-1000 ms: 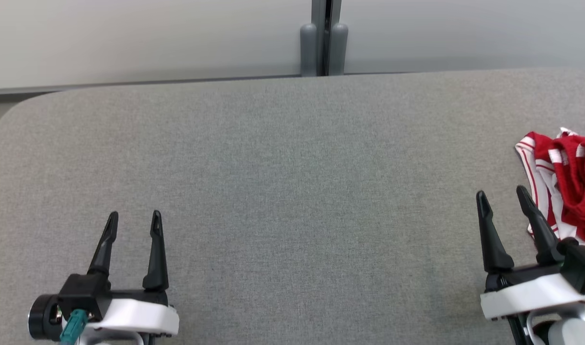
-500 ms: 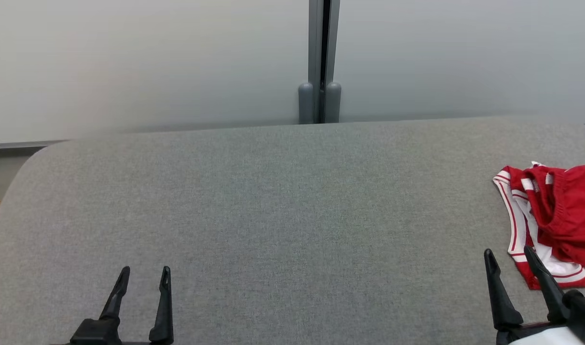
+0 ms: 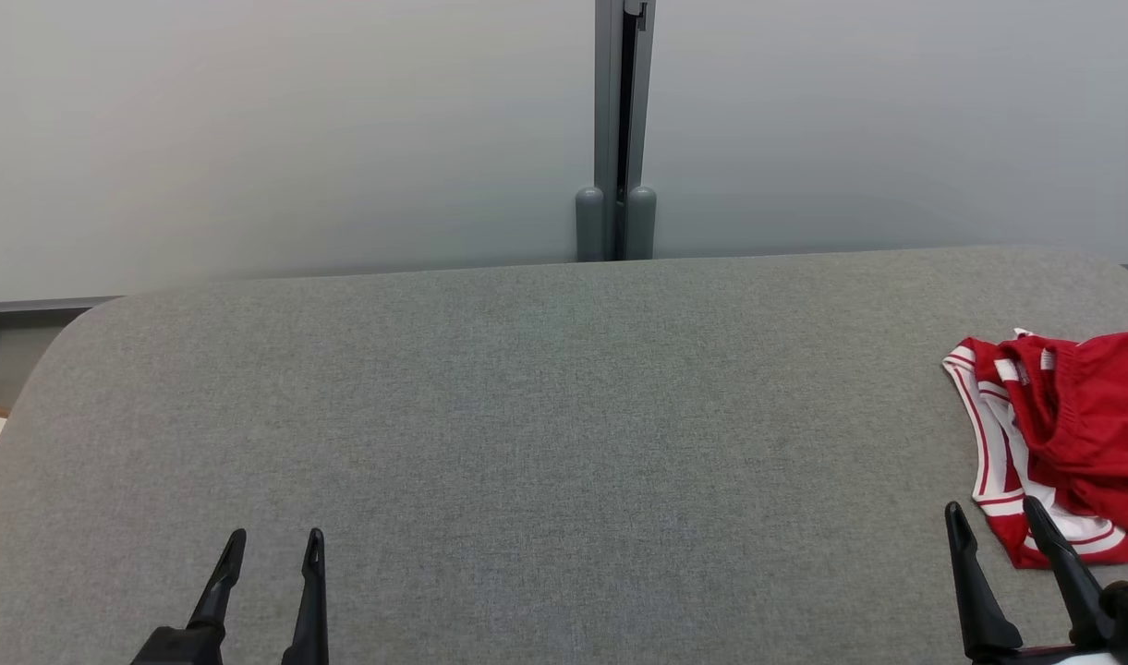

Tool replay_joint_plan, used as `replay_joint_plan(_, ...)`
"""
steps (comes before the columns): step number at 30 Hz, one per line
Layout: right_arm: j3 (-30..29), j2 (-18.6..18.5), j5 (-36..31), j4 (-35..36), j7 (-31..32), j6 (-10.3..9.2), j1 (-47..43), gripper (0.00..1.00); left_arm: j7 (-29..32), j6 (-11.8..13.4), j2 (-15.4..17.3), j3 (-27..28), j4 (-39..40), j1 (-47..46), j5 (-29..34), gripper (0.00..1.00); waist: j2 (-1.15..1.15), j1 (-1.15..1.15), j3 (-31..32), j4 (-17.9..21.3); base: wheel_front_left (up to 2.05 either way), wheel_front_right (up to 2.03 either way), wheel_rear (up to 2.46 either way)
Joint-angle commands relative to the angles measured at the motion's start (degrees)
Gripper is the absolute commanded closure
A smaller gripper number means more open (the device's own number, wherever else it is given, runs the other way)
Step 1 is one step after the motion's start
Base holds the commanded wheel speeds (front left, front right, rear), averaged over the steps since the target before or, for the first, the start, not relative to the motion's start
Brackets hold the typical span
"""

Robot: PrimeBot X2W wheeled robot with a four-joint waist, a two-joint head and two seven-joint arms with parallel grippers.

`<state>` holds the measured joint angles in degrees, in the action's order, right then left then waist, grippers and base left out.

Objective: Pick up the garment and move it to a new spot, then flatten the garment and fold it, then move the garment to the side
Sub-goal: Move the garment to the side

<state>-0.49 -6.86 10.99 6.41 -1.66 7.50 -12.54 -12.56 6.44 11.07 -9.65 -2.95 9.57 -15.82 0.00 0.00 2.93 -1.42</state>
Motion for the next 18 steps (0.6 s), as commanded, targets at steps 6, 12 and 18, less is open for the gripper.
replay_joint_plan(6, 0.1, -0.2, 0.6, 0.6, 0.4, -0.01, -0.4, 0.00, -0.1, 0.0, 0.6, 0.0, 0.1, -0.1, -0.5, 0.00, 0.00, 0.00, 0.0, -0.1, 0.00, 0.00, 0.00)
replay_joint_plan(12, 0.5, -0.3, 0.8, 0.6, 0.3, -0.01, -0.3, 0.00, -0.1, 0.2, 0.7, -0.1, 0.1, 0.1, -0.9, 0.00, 0.00, 0.00, -0.1, -0.1, 0.00, 0.00, 0.00)
replay_joint_plan(18, 0.7, -0.4, 1.0, 0.2, 0.3, -0.01, 0.1, 0.00, 0.0, 0.2, 1.2, -0.3, 0.0, -0.3, -0.8, 0.00, 0.00, 0.00, -0.2, -0.1, 0.00, 0.00, 0.00)
